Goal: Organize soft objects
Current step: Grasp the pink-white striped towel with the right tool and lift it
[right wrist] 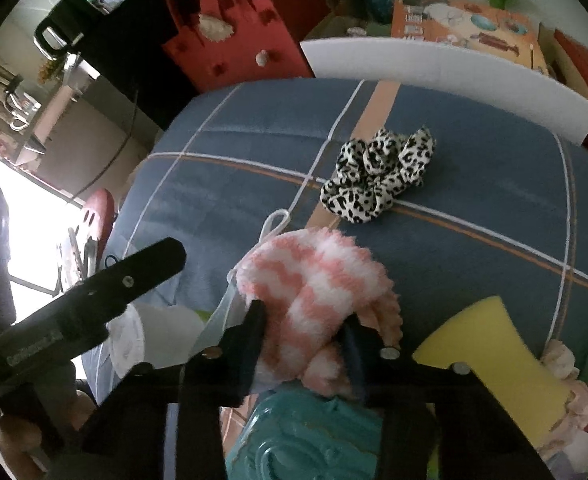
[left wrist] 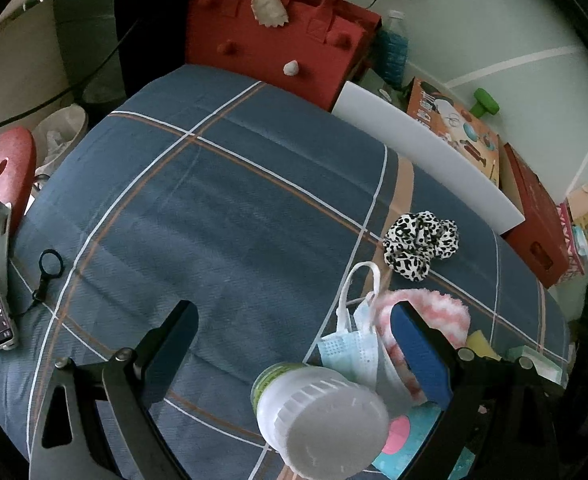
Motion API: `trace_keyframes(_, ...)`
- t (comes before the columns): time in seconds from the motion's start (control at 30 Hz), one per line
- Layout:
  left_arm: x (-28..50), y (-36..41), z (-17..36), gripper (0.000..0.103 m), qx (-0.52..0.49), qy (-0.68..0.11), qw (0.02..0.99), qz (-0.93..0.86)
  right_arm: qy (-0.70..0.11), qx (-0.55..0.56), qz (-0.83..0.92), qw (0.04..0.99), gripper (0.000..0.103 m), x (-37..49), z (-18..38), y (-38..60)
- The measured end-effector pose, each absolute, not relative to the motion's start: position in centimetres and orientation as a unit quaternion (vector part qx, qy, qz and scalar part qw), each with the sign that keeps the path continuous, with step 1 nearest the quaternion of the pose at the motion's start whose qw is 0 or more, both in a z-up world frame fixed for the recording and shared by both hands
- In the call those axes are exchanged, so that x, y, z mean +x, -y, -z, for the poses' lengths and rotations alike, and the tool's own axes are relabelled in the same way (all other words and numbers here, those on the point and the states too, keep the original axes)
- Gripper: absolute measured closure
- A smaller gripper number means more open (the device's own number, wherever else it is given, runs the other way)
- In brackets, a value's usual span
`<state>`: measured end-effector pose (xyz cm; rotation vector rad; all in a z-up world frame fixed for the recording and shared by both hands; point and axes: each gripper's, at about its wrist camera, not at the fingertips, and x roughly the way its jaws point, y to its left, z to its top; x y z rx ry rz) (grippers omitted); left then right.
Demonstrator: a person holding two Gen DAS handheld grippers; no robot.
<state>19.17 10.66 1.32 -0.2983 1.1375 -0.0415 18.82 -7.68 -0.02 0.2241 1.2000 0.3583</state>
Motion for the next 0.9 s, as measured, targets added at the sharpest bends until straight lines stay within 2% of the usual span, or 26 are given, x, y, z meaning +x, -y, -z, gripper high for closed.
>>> trace_keyframes(0.03, 19.2, -10.6, -1.3, 0.006, -0.14, -0.537, 0.832, 0.019, -0.553, 0.11, -0.167, 0.809, 0.072, 18.6, -0.2, 7.8)
trace_keyframes(0.07, 19.2, -10.6, -1.3, 0.006, -0.141, -0.536, 0.832, 0.02, -0.547, 0.115, -0.167, 0.812, 0.079, 18.5, -0.4, 8.0)
trace_keyframes(0.2, 19.2, -10.5, -1.3, 0.006, -0.14, -0.537, 0.832, 0.019, -0.519, 0.141, -0.161, 0.828, 0.086, 17.6, -1.0, 8.8)
trace_keyframes(0.57, 19.3, -10.1, -1.4, 0.006, -0.132, -0.536, 0.834, 0.014, -0.461, 0.184, -0.161, 0.853, 0.089, 16.1, -2.6, 10.0)
trace_keyframes(0.9, 19.2, -8.7, -2.1, 0.006, -0.1, -0.533, 0.84, 0.01, -0.44, 0.178, -0.132, 0.87, 0.089, 15.6, -4.0, 12.0)
